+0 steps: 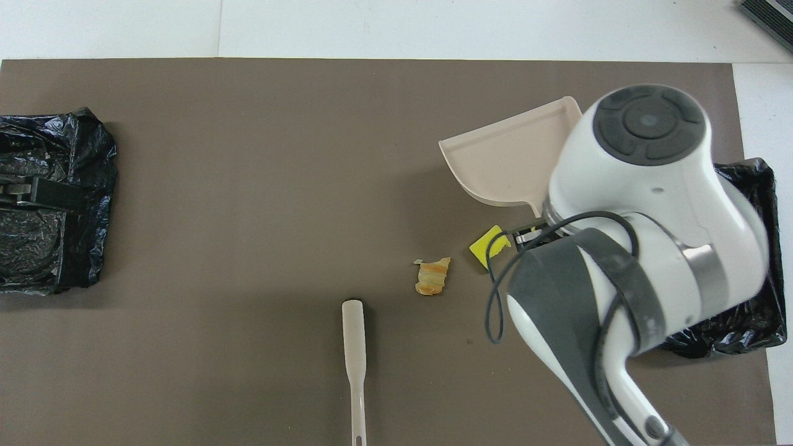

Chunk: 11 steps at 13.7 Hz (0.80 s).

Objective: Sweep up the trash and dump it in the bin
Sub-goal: 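Carry the dustpan back and set it down with the right gripper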

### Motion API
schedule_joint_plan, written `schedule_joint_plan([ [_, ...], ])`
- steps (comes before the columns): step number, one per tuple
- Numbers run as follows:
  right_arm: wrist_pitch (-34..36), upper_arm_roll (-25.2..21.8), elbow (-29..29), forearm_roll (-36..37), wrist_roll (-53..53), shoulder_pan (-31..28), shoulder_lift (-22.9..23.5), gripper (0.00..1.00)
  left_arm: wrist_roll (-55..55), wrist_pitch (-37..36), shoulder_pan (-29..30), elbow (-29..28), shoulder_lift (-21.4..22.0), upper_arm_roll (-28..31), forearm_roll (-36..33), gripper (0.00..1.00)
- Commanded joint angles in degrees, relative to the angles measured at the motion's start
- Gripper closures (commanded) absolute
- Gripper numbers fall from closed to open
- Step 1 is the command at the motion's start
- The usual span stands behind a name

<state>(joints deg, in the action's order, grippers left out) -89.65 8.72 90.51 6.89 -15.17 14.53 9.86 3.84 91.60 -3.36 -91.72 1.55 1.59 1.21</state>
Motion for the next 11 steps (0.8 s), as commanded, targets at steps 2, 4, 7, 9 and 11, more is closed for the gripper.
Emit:
schedule_joint_plan([
  [2,-7.79,-0.2,-6.84,-6.1,-13.46,4.61,8.85,1.0,1.17,1.48,0.46,-0.47,-0.32,-0.27,-0.34,0.0],
  [4,-14.29,-0.2,-7.19,-6.19,-17.94,8.04,12.36,1.0,1.69,1.91,0.46,-1.26,-0.32,-0.27,-0.34,0.0],
  [7,-21.51,-0.11,-7.46,-6.37,-19.63,12.52,16.49,1.0,1.69,2.09,0.46,-1.44,-0.23,-0.27,-0.34,0.0],
  [9,-25.38,-0.2,-8.16,-6.19,-21.39,14.9,19.83,1.0,1.69,2.01,0.37,-1.44,-0.23,-0.27,-0.34,0.0],
  [11,-27.15,-0.11,-9.13,-6.28,-21.83,15.35,22.13,1.0,1.61,1.92,0.19,-1.35,-0.32,-0.27,-0.34,0.0],
])
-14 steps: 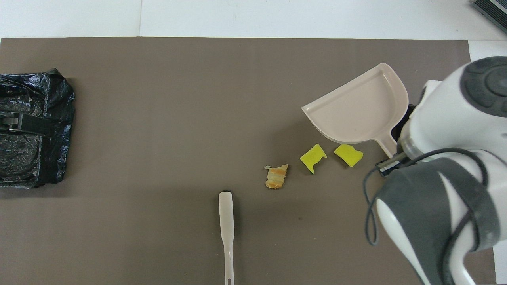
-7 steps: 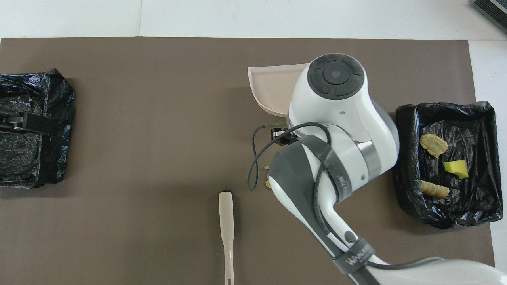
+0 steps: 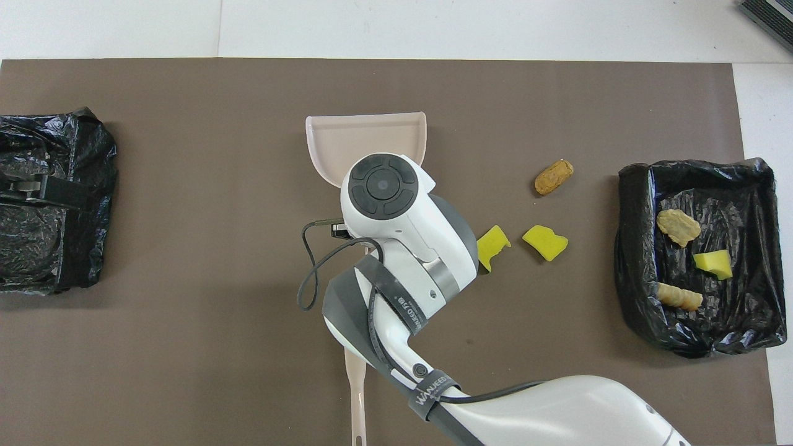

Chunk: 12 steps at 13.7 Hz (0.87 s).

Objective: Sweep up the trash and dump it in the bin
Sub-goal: 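Carry the dustpan back and set it down with the right gripper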

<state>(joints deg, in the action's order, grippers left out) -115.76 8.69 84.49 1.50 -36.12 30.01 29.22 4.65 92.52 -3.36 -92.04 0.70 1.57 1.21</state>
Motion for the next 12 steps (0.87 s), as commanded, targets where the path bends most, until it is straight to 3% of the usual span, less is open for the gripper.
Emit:
schedule_joint_plan([
  [1,-1.31,-0.07,-3.1,-0.97,-1.23,-0.12,2.94,1.0,0.71,0.99,0.02,-1.12,0.62,-0.25,-0.34,0.0],
  [8,-3.33,0.01,-2.49,-1.32,-1.24,1.11,4.79,0.98,0.71,1.17,-0.69,-1.12,0.53,-0.51,-0.34,0.0],
  [9,-3.24,0.01,-2.49,-1.24,-1.15,1.11,4.79,0.59,0.62,1.17,-1.04,-1.21,0.53,-0.51,-0.25,0.0],
  [10,-2.89,0.01,-2.57,-0.45,-0.98,1.19,4.53,0.01,0.53,1.17,-1.3,-1.3,0.62,-0.51,-0.25,0.0],
  [12,-1.49,0.01,-2.58,-1.32,-0.97,0.76,2.34,0.0,0.53,1.26,-1.39,-1.38,0.62,-0.6,0.01,0.0],
])
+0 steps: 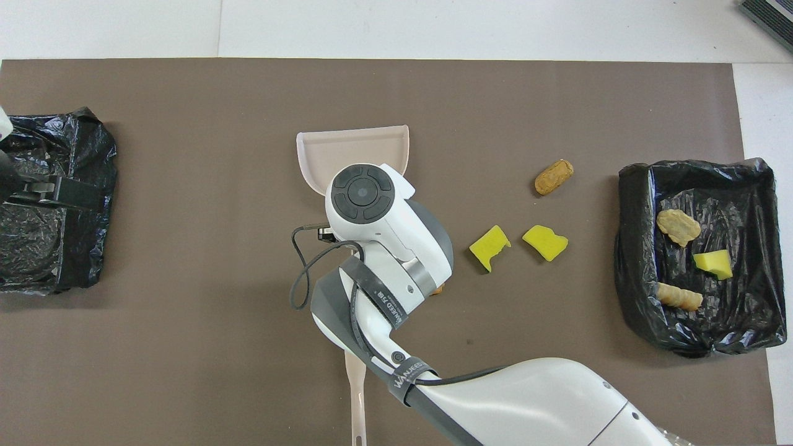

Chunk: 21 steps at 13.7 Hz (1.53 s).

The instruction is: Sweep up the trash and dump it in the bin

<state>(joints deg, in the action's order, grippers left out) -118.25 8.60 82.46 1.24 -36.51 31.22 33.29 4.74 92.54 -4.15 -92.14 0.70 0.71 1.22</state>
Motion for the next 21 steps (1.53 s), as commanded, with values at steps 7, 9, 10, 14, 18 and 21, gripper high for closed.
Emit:
schedule_joint_plan([
  [7,15.06,0.01,10.14,-4.93,0.56,-2.83,-19.2,0.0,-0.09,6.06,-3.14,-2.17,-1.74,0.08,0.19,0.0],
  [9,14.29,0.1,18.3,-9.39,0.39,-1.52,-24.83,0.0,-0.09,9.31,-4.81,-1.99,-3.5,0.08,0.71,0.0],
  [10,12.19,0.02,23.74,-11.77,-0.31,0.23,-28.08,0.0,-0.17,11.67,-6.12,-2.17,-5.07,0.08,0.8,0.0],
  [14,-3.35,0.01,42.24,-15.66,-4.59,8.39,-34.62,0.0,-1.22,20.55,-10.95,-3.13,-10.88,-0.01,1.68,0.0],
  [18,-10.65,0.01,46.54,-15.66,-7.87,14.03,-32.15,0.0,-7.19,25.75,-17.63,-4.44,-15.28,-0.01,1.77,0.0],
  [21,-12.18,0.01,47.44,-15.66,-9.55,17.29,-30.84,0.06,-15.0,30.66,-24.22,-10.94,-14.41,-0.01,1.68,0.0],
])
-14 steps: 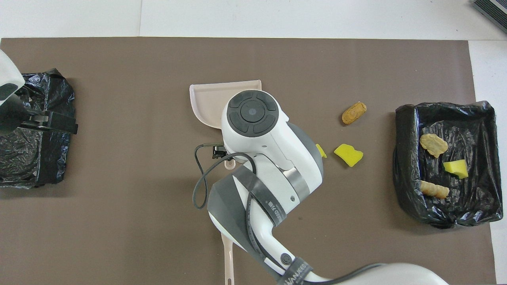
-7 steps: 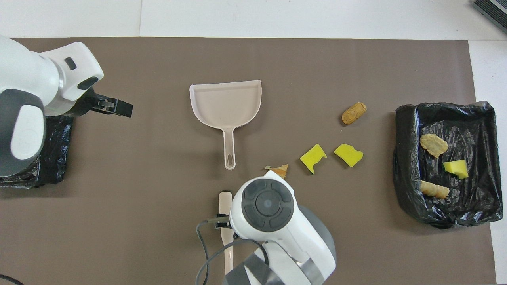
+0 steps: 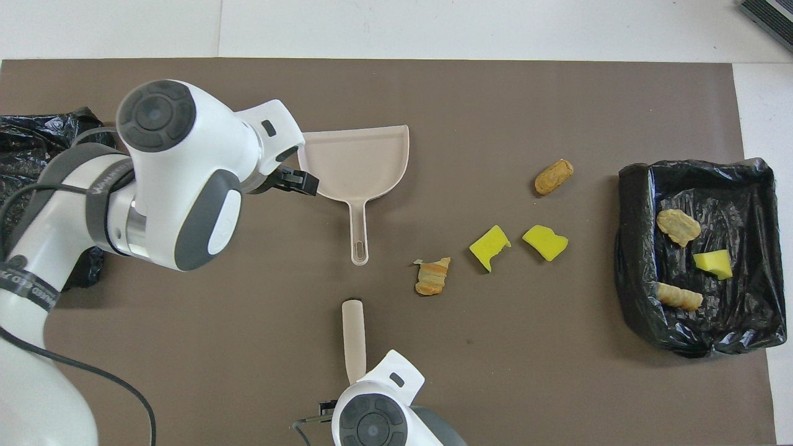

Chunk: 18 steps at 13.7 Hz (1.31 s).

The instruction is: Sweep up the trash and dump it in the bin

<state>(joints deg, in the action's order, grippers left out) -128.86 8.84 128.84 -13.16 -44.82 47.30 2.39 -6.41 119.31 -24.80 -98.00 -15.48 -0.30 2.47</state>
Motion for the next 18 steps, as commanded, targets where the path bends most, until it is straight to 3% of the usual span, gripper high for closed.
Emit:
schedule_joint_plan([
  [1,-1.65,-0.23,1.32,-1.16,-1.23,1.3,0.16,0.18,-6.48,5.31,-5.33,-6.48,1.77,1.01,0.43,0.0],
  [2,-1.92,-0.23,1.32,-1.25,-1.14,1.39,0.33,0.41,-8.94,6.02,-6.56,-7.02,1.08,1.01,0.43,0.0],
  [4,-2.09,-0.23,1.23,-1.16,-1.14,1.39,0.51,0.99,-12.64,8.82,-9.55,-9.73,1.16,1.01,0.52,0.0],
  [8,-0.25,-0.84,0.0,0.85,-2.29,0.08,1.48,1.0,-18.53,12.18,-11.23,-13.61,1.6,1.01,0.52,0.0],
  [10,3.51,-0.93,-0.35,1.56,-2.37,-1.85,-0.44,1.0,-23.36,12.18,-11.93,-13.53,1.42,0.92,0.43,0.0],
  [12,9.74,-0.93,-0.35,1.91,-0.98,-5.36,-5.78,1.0,-23.56,12.79,-11.94,-13.62,1.42,0.92,0.52,0.25],
  [16,27.57,-0.93,-0.35,3.57,10.5,-17.2,-18.27,1.0,-23.38,12.97,-11.94,-13.53,0.98,0.92,0.43,0.5],
  [18,33.13,-0.93,-0.96,5.77,23.13,-25.72,-21.71,1.0,-23.38,13.05,-11.85,-13.35,0.98,0.92,0.43,0.92],
])
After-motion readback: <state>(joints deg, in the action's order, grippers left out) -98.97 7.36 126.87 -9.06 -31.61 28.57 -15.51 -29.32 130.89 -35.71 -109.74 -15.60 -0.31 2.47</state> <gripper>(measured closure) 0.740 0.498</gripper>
